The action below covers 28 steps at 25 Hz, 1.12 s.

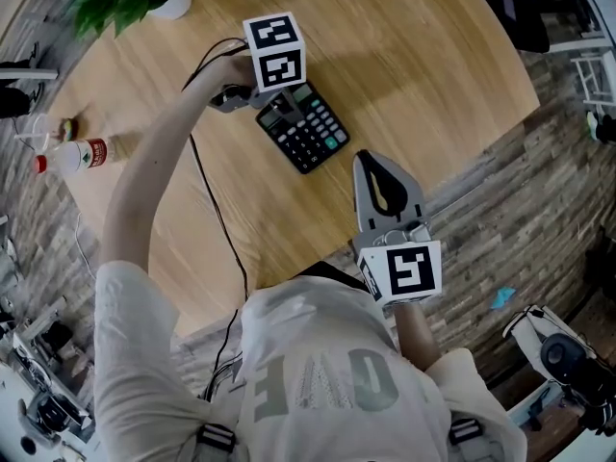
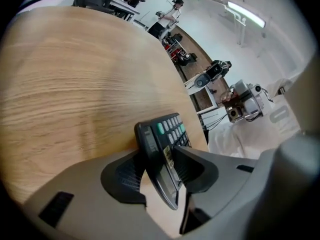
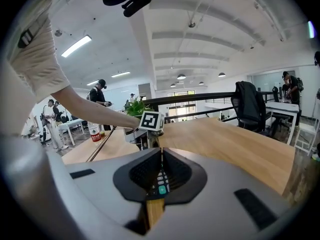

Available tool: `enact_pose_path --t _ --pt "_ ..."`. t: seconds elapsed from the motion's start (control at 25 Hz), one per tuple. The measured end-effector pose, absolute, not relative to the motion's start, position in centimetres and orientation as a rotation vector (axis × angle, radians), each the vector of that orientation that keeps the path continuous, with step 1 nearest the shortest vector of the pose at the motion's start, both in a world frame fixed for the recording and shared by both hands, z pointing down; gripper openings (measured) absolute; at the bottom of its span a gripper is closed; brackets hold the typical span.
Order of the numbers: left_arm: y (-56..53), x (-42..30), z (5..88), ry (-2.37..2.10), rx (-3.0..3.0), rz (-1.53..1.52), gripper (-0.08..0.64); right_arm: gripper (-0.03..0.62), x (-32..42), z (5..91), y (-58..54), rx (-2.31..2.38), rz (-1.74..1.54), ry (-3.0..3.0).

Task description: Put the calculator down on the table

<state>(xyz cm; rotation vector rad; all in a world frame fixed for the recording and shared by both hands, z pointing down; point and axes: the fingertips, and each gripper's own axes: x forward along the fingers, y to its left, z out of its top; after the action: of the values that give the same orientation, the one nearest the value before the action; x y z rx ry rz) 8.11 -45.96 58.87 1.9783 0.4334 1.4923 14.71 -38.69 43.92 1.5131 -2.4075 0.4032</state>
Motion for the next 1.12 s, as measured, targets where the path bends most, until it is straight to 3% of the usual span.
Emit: enact_pose_path --t 0.44,0.84,1.12 --pt "-47.9 7.8 59.0 0.161 2.209 1.766 0.301 0.021 14.9 41.8 -36.4 1.531 0.327 -2.436" --pt "-49.3 7.5 55.7 -0.243 2.552 1.965 0.31 0.021 15.1 38.9 -32.8 1.593 0.212 -2.444" --pt "-49.5 6.3 48.2 -0.652 2.72 1.707 0.304 0.021 13.6 35.4 -30.7 1.608 0.033 -2.466"
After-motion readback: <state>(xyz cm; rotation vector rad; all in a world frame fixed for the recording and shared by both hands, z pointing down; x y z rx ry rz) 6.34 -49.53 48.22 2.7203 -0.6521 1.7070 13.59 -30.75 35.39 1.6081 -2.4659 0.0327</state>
